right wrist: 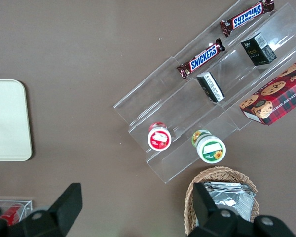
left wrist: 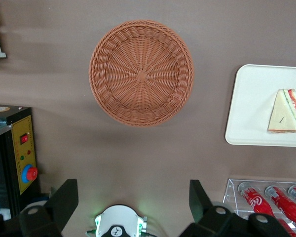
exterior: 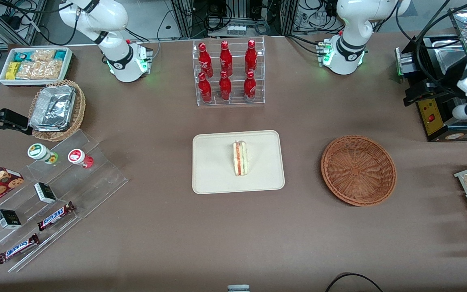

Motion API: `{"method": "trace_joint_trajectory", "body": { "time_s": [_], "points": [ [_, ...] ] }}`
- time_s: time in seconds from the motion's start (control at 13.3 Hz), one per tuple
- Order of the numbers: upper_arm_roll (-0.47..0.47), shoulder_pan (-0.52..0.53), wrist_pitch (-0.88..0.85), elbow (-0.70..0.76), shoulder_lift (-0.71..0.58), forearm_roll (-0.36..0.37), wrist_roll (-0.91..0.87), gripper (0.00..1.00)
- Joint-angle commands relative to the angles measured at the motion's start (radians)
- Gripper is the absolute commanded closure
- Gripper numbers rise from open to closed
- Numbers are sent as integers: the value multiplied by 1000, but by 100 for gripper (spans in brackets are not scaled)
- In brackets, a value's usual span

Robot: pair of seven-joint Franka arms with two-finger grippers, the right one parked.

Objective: Place sandwich from basket to tray

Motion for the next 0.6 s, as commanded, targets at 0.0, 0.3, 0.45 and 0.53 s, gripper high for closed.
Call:
{"method": "trace_joint_trajectory", "body": {
  "time_s": [0.0,0.3,0.45,0.53],
  "points": [
    [-3,-10,48,-68,-48,13,17,1],
    [2,-31,38,-17,-22,1,18,0],
    [3,-42,55,-12,-8,10,17,0],
    [5,-53,57,-3,-4,18,18,0]
  ]
}}
